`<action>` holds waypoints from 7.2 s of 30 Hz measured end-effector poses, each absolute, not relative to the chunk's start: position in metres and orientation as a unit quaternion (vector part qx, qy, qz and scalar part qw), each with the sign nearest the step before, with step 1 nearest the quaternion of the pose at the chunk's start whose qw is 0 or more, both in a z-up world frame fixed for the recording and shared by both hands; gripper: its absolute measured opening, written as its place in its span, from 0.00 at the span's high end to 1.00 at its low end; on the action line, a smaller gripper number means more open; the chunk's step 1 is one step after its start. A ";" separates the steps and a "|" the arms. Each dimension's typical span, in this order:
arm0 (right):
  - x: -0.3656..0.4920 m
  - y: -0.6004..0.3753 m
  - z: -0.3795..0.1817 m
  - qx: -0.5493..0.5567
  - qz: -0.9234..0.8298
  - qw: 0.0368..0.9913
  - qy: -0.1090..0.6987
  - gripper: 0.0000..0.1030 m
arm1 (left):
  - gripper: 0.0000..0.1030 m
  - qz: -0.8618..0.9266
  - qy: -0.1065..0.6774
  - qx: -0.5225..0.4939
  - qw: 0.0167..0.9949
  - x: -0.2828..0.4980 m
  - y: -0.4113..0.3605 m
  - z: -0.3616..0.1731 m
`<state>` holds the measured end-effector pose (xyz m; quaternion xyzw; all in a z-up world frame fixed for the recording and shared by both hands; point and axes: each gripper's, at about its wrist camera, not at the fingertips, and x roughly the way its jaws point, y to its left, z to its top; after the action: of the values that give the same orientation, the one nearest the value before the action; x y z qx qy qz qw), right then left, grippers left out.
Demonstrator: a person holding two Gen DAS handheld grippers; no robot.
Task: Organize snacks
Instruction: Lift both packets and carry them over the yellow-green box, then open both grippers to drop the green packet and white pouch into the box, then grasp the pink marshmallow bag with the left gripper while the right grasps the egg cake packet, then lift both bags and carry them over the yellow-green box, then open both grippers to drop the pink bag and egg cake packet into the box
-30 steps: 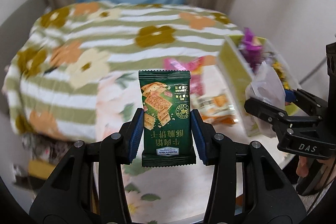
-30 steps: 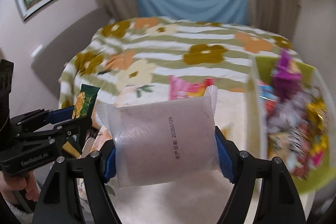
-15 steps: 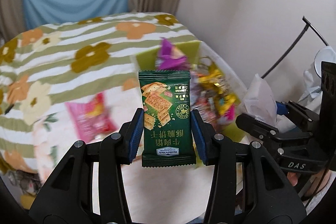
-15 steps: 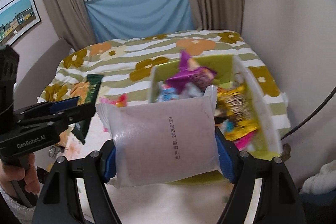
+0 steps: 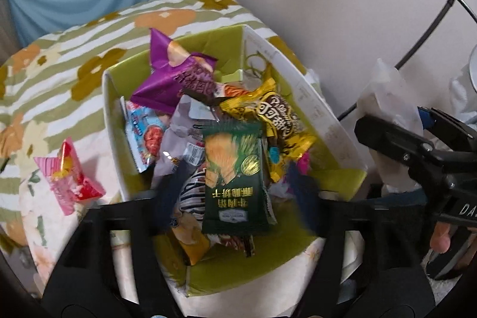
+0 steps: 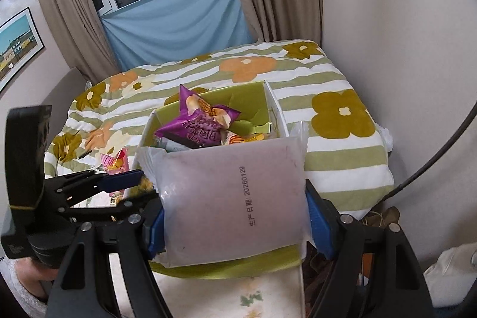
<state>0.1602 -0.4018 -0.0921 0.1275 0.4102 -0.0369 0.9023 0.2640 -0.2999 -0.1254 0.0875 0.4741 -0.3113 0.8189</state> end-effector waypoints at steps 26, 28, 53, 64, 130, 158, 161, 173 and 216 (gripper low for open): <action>0.218 -0.371 -0.126 0.105 0.049 0.892 0.436 0.05 | 0.01 -0.184 0.493 -0.031 0.850 0.272 -0.174 -0.136; 0.216 -0.369 -0.120 0.092 0.048 0.897 0.429 0.05 | 0.01 -0.182 0.494 -0.034 0.850 0.270 -0.171 -0.137; 0.184 -0.292 -0.086 0.093 0.065 0.907 0.406 0.04 | 0.01 -0.157 0.461 -0.020 0.873 0.244 -0.045 -0.104; 0.189 -0.198 -0.091 0.109 0.048 0.904 0.410 0.04 | 0.01 -0.200 0.468 -0.015 0.861 0.284 0.026 -0.105; 0.286 -0.110 -0.280 0.026 -0.016 0.868 0.496 0.00 | 0.25 -0.273 0.567 0.014 0.777 0.449 0.011 -0.280; 0.250 -0.103 -0.215 0.048 -0.042 0.897 0.438 0.32 | 0.25 -0.296 0.530 0.004 0.795 0.375 0.057 -0.207; 0.239 -0.106 -0.183 0.060 -0.048 0.903 0.423 0.32 | 0.25 -0.308 0.515 0.003 0.800 0.369 0.049 -0.182; 0.199 -0.189 -0.093 0.121 -0.089 0.916 0.371 0.32 | 0.25 -0.342 0.456 0.009 0.821 0.336 -0.042 -0.101; 0.273 -0.416 -0.095 0.072 0.064 0.907 0.410 0.24 | 0.04 -0.216 0.499 -0.045 0.838 0.297 -0.258 -0.121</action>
<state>0.2733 -0.4164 -0.0954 0.0719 0.4098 0.0644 0.9071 0.2971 -0.2581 -0.1212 -0.0446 0.4995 -0.2162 0.8377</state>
